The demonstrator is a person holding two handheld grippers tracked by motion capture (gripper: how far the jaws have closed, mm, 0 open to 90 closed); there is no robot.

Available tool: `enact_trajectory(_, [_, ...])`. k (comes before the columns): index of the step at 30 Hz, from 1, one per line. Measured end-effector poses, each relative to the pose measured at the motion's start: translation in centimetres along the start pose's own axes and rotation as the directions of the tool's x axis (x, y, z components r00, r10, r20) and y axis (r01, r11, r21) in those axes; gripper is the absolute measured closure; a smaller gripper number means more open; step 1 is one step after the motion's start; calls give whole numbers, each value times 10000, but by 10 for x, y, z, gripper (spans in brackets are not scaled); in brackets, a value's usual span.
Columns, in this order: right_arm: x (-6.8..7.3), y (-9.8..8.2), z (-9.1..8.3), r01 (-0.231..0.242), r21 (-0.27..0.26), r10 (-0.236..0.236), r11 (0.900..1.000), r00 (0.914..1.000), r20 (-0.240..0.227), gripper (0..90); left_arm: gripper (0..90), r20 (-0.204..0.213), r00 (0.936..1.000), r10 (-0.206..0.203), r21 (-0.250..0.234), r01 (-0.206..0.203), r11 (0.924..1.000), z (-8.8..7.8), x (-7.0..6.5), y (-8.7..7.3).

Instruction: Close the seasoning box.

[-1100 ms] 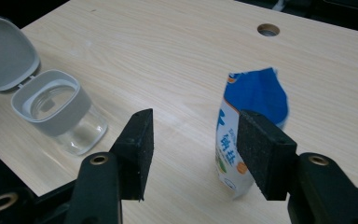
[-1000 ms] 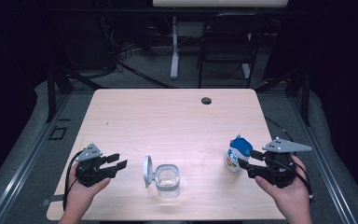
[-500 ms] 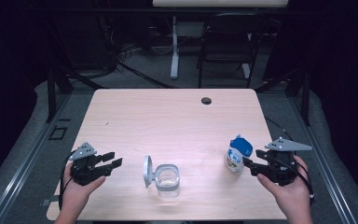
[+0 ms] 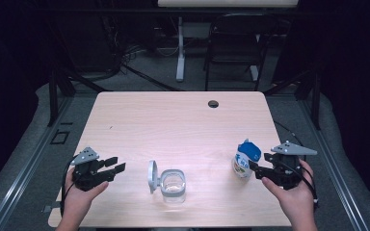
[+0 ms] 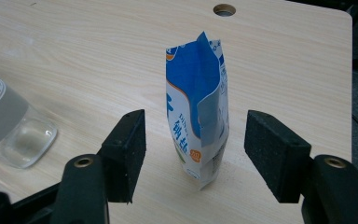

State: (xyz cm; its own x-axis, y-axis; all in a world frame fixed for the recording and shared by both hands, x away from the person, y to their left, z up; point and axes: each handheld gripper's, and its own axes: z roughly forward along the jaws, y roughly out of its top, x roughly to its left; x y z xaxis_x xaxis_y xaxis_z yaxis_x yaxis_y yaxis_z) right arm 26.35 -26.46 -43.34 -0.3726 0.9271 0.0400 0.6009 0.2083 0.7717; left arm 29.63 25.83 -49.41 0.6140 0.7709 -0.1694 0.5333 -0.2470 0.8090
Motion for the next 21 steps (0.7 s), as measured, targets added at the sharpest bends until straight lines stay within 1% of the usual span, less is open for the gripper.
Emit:
enact_trajectory(4, [0,-2,6,25,93,-26,10000,10000,45,383,551,-12,10000,11,16,-11,10000,0,0,0])
enact_trajectory(5, [0,-3,9,77,114,-78,9999,9999,105,384,551,-5,10000,7,17,-7,10000,0,0,0])
enact_trajectory(7, [-1,-6,16,-12,150,9,9999,9998,208,385,551,-5,10000,10,43,-10,10000,0,1,0])
enact_trajectory(10, [-1,-8,20,-105,129,103,9999,9998,177,389,551,0,10000,7,39,-7,10000,1,1,-1])
enact_trajectory(13, [-2,-12,28,-58,188,53,9998,9997,227,389,551,-8,10000,-14,43,14,10000,1,1,-1])
enact_trajectory(14, [-2,-12,28,-58,188,53,9998,9997,227,389,551,-3,10000,10,66,-10,10000,1,2,-1])
enact_trajectory(15, [-3,-14,32,-103,125,100,9999,9997,238,390,551,1,10000,22,92,-22,10000,1,2,-1])
enact_trajectory(16, [-3,-14,32,-103,125,100,9999,9997,238,390,551,-6,10000,-10,93,10,10000,1,2,-1])
enact_trajectory(17, [-3,-16,36,-135,158,130,9998,9995,299,391,551,-2,10000,-26,91,26,10000,1,2,-1])
enact_trajectory(20, [-3,-18,40,-136,162,131,9998,9996,258,391,551,-12,10000,-31,114,31,9999,1,2,-1])
enact_trajectory(21, [-2,-20,44,-97,252,89,9996,9995,298,391,551,-15,10000,-14,117,14,9999,1,2,-1])
